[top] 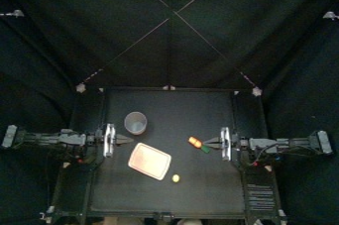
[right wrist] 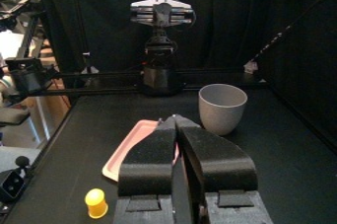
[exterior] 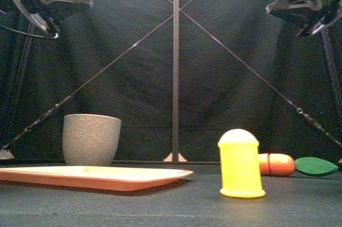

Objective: Pick the yellow can then place it in the grey bowl
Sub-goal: Pick the yellow can

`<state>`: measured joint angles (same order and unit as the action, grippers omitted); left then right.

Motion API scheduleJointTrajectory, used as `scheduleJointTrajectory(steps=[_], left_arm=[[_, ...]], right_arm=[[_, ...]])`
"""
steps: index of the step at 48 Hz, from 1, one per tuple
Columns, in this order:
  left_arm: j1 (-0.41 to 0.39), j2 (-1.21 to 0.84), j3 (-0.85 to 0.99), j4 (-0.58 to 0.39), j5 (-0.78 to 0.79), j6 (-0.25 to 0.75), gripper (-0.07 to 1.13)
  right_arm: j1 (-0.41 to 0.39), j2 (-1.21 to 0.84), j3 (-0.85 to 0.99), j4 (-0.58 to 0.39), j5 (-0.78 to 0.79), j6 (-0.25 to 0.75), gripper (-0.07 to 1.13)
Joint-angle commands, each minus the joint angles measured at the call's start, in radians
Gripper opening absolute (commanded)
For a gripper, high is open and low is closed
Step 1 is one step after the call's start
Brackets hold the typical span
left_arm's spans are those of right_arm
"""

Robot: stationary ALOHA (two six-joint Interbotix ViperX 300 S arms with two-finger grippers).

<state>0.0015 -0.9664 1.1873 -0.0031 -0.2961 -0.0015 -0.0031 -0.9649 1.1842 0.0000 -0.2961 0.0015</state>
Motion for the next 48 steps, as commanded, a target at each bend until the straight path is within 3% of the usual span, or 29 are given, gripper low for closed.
scheduleJointTrajectory(steps=[1, 17, 22, 28, 36, 41, 43, 48], left_arm=[[0.000, 0.025, -0.026, -0.003, -0.008, 0.002, -0.01], [0.014, 0.061, -0.023, 0.043, -0.038, 0.008, -0.01], [0.020, 0.072, -0.023, 0.057, -0.038, 0.008, -0.01], [0.025, 0.072, -0.023, 0.057, -0.040, 0.008, -0.01], [0.035, 0.072, -0.025, 0.058, -0.051, 0.008, -0.01], [0.043, 0.072, -0.025, 0.057, -0.052, 0.008, -0.01], [0.046, 0.072, -0.025, 0.057, -0.052, 0.008, -0.01], [0.049, 0.072, -0.026, 0.057, -0.052, 0.008, -0.01]], right_arm=[[0.015, 0.052, -0.014, 0.002, -0.002, 0.008, -0.01], [0.081, 0.394, -0.092, 0.015, -0.018, 0.032, 0.00], [0.112, 0.502, -0.132, 0.043, -0.054, 0.032, 0.06], [0.146, 0.614, -0.166, 0.098, -0.129, 0.032, 0.27], [0.192, 0.749, -0.201, 0.225, -0.227, 0.031, 0.76], [0.210, 0.821, -0.230, 0.299, -0.238, 0.025, 0.99], [0.216, 0.857, -0.247, 0.319, -0.238, 0.023, 1.06], [0.241, 0.927, -0.285, 0.328, -0.249, 0.021, 1.07]])
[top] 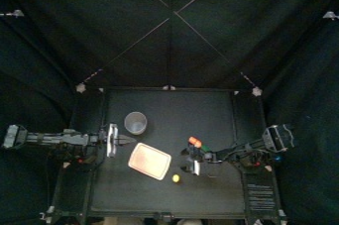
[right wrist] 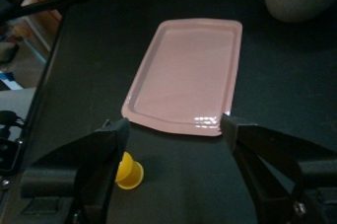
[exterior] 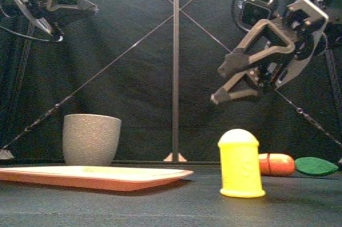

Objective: Pick the yellow can then place it in the grey bowl
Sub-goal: Pick the yellow can

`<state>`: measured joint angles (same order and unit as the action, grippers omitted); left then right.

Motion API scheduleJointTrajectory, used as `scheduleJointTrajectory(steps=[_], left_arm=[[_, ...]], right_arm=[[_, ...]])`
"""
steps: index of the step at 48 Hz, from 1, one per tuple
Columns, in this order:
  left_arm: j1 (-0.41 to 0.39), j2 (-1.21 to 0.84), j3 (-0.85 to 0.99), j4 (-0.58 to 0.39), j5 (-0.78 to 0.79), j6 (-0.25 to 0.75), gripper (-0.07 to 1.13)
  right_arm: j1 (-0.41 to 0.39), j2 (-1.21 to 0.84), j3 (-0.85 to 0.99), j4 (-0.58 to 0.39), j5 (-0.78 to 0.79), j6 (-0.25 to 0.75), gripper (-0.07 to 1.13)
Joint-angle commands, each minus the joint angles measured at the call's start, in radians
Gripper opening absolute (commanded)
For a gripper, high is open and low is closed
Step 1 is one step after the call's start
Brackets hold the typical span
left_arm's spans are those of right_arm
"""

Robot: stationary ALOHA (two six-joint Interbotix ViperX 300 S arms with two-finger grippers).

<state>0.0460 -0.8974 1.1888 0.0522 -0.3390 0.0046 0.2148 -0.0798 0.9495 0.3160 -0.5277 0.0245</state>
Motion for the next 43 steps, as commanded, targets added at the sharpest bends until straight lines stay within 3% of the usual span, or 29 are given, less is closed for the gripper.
scheduleJointTrajectory(steps=[1, 18, 43], left_arm=[[0.005, 0.003, -0.029, 0.002, -0.011, 0.002, -0.01], [0.005, 0.003, -0.025, -0.002, -0.020, 0.000, -0.01], [0.005, 0.002, -0.023, -0.005, -0.021, 0.000, -0.01]], right_arm=[[0.031, 0.054, -0.060, 0.014, -0.020, -0.002, 1.06], [0.163, 0.201, -0.178, 0.110, -0.040, 0.002, 1.06], [0.161, 0.333, -0.176, 0.126, -0.051, 0.006, 1.05]])
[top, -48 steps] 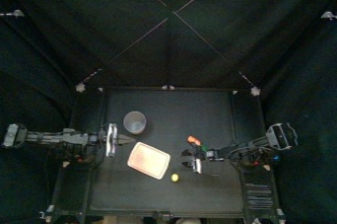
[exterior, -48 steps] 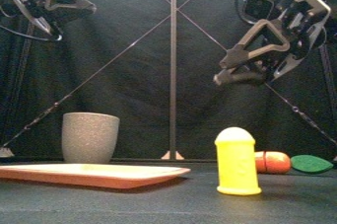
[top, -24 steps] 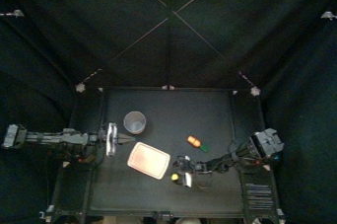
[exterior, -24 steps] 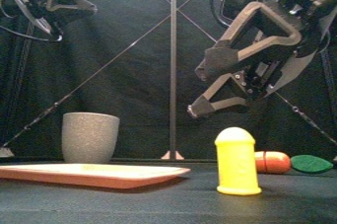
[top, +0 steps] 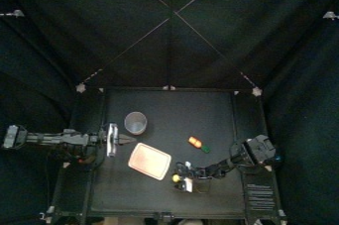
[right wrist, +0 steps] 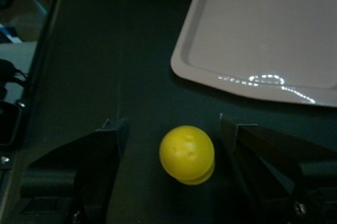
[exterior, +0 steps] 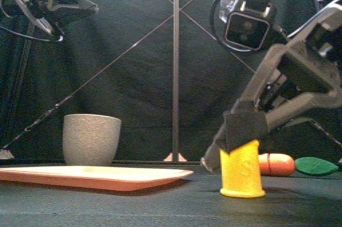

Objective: Pick the yellow can then place it in the grey bowl
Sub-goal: Pick the yellow can

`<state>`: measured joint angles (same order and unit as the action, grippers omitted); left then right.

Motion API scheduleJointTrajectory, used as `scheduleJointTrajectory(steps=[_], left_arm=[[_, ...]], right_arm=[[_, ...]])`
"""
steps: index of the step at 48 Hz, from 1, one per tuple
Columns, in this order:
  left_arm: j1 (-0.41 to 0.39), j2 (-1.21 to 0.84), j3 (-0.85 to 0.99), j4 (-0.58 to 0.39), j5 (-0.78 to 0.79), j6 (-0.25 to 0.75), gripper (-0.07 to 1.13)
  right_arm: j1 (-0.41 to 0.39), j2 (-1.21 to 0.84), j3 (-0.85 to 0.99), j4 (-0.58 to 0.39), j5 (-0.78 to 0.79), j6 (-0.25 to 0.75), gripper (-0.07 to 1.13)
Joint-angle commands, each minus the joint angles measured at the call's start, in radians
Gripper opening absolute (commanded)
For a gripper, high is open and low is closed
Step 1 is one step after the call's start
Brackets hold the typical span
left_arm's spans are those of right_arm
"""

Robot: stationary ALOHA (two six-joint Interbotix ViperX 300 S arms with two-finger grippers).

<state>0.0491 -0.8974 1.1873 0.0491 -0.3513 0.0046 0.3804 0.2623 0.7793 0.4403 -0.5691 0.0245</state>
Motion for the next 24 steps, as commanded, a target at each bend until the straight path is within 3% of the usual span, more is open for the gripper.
scheduleJointTrajectory(steps=[1, 12, 24], left_arm=[[0.002, 0.003, -0.020, 0.002, -0.009, 0.000, -0.01], [0.002, 0.003, -0.020, 0.002, -0.011, 0.000, -0.01], [0.002, 0.002, -0.020, 0.002, -0.011, 0.000, -0.01]], right_arm=[[-0.005, -0.009, -0.005, 0.003, -0.009, 0.006, 1.05], [-0.003, -0.012, 0.005, 0.008, -0.008, 0.008, 1.01], [-0.003, -0.018, 0.005, 0.008, -0.005, 0.003, 0.68]])
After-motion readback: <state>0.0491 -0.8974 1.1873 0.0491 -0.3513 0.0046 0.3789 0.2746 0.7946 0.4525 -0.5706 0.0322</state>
